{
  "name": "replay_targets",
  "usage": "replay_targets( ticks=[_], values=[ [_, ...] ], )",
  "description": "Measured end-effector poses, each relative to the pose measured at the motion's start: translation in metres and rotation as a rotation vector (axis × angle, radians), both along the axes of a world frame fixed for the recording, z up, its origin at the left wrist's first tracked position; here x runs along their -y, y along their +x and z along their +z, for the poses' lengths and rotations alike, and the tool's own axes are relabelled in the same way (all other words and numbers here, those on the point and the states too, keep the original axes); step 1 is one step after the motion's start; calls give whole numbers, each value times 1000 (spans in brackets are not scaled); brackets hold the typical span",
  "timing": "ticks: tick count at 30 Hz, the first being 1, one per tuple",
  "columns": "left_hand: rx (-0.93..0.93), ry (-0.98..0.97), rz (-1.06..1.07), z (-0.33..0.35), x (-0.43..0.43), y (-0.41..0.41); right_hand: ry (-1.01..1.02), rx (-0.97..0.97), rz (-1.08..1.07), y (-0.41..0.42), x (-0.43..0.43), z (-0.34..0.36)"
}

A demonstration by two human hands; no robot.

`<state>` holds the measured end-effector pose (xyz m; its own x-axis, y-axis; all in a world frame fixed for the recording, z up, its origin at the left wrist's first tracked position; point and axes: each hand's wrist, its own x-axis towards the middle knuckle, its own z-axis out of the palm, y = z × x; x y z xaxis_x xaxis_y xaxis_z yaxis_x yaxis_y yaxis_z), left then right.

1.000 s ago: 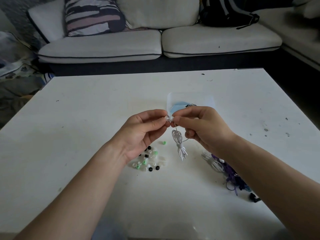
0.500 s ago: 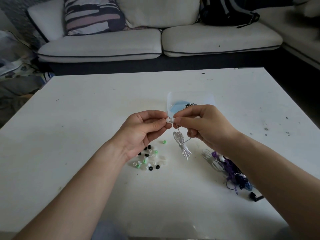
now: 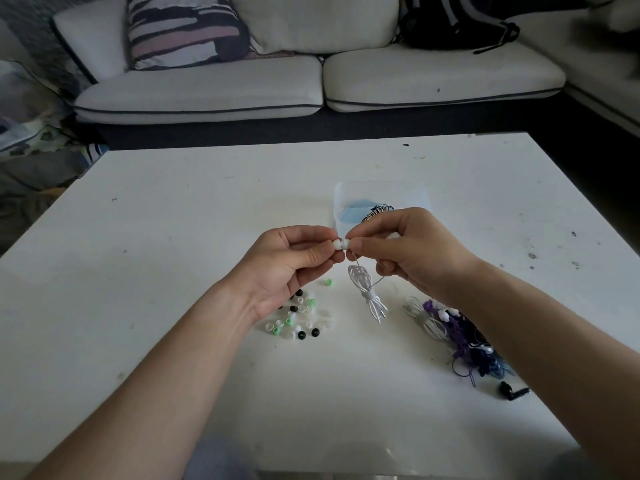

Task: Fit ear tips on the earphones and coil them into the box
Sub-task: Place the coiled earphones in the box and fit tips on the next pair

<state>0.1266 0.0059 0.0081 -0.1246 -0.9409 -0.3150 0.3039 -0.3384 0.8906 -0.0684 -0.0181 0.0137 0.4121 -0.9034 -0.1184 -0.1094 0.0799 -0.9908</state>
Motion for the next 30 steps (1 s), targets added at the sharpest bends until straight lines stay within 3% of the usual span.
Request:
replay_targets(
  ticks=[10,30],
  values=[
    [34,16,-5,-1,-1,-3,-89,-89,19,-4,2,-1],
    [65,-17,-55,-7,3,0,38,-12,44,-4,4,-2]
  ],
)
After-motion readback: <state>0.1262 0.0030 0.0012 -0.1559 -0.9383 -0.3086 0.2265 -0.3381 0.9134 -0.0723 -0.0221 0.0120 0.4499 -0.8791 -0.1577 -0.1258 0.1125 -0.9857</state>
